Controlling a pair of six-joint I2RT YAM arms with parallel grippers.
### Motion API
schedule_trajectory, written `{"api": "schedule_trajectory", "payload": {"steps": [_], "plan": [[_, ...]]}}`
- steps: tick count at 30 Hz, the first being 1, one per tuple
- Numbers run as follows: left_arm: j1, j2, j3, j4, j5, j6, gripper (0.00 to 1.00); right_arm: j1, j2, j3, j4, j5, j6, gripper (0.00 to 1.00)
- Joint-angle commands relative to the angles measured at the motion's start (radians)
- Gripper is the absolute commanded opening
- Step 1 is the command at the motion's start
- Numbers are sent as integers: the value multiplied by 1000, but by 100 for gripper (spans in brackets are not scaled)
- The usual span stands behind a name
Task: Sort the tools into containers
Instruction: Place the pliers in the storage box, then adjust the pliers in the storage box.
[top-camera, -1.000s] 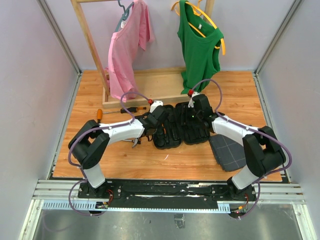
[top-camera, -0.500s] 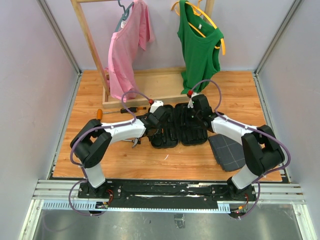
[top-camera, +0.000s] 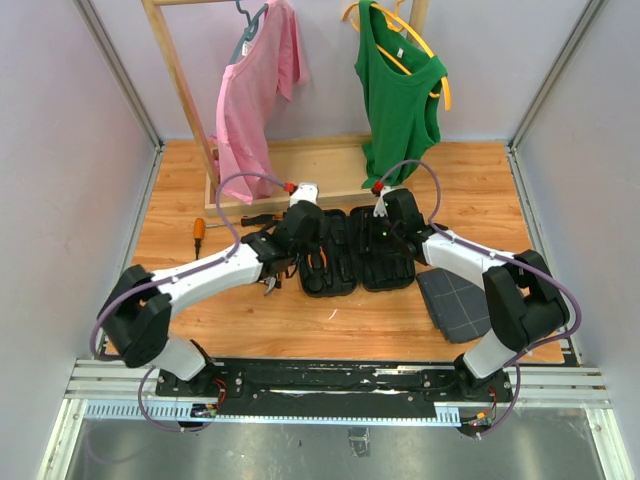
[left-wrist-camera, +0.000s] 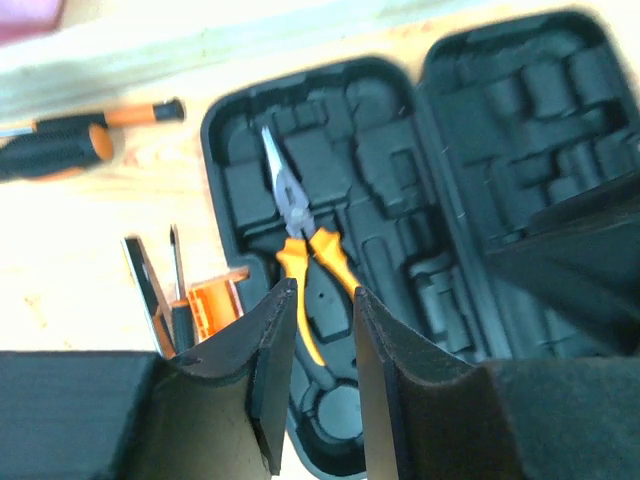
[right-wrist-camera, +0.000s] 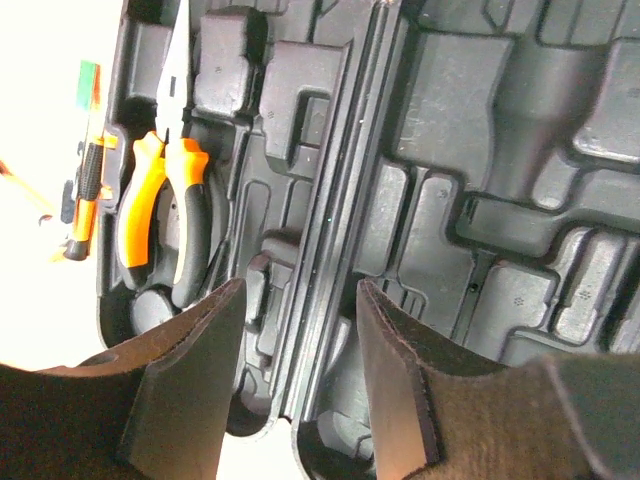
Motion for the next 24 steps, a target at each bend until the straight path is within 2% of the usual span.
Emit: {"api": "schedule_trajectory", "payload": {"steps": [1, 5, 8, 24], "plan": [[40, -98, -45, 81, 25, 4, 35, 28, -12, 43, 17, -38, -16, 50], [157, -139, -135, 110, 113, -77, 35, 79, 33, 84, 18, -56, -14, 51], [200, -147, -200, 143, 165, -100, 34, 105, 74, 116, 20, -53, 0, 50], [204, -37, -290, 200, 243, -106, 31, 159, 242, 214, 32, -115, 27, 47]]}}
